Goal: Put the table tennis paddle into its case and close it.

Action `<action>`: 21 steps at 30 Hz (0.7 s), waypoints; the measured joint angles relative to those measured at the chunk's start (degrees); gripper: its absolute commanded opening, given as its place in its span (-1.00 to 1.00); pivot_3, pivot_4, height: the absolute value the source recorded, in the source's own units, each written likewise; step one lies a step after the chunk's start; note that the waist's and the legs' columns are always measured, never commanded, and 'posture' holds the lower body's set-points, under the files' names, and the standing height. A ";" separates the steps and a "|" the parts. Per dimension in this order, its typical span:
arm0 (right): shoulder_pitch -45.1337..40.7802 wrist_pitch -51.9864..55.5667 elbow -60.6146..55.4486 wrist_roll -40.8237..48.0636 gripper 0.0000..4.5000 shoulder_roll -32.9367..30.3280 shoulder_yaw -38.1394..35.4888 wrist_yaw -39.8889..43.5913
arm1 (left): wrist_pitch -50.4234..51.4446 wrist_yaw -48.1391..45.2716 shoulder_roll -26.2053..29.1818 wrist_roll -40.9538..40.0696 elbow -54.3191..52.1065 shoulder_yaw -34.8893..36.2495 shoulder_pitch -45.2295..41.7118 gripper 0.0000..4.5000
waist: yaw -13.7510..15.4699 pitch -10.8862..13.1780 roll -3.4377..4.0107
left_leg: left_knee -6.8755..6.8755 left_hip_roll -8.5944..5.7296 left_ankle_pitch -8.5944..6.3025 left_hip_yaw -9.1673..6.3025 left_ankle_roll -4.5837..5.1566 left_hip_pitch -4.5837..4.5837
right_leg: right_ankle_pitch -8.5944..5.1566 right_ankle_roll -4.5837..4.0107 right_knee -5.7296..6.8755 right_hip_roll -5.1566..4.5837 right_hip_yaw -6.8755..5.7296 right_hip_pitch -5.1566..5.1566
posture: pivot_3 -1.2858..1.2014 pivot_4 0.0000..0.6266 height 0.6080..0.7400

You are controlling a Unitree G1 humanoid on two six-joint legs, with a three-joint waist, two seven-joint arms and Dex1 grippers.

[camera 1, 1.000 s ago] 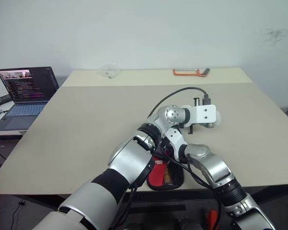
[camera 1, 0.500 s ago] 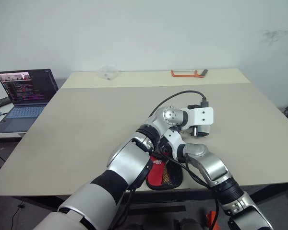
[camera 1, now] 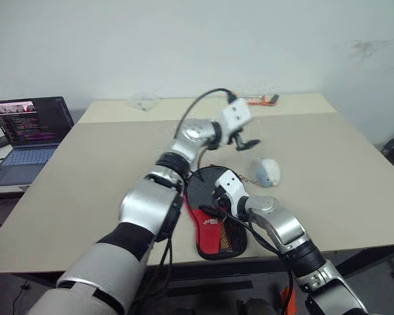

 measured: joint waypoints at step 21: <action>4.56 30.85 -36.61 22.40 1.00 -21.00 -20.65 7.51 | 9.31 -27.86 4.82 -10.03 -25.40 -2.74 29.77 0.99 | 1.91 0.49 -0.15 | 0.22 -0.17 0.02 -0.13 -0.04 -2.54 | 0.23 -0.40 -0.06 -0.17 -0.05 -2.19 | 0.03 -0.52 1.00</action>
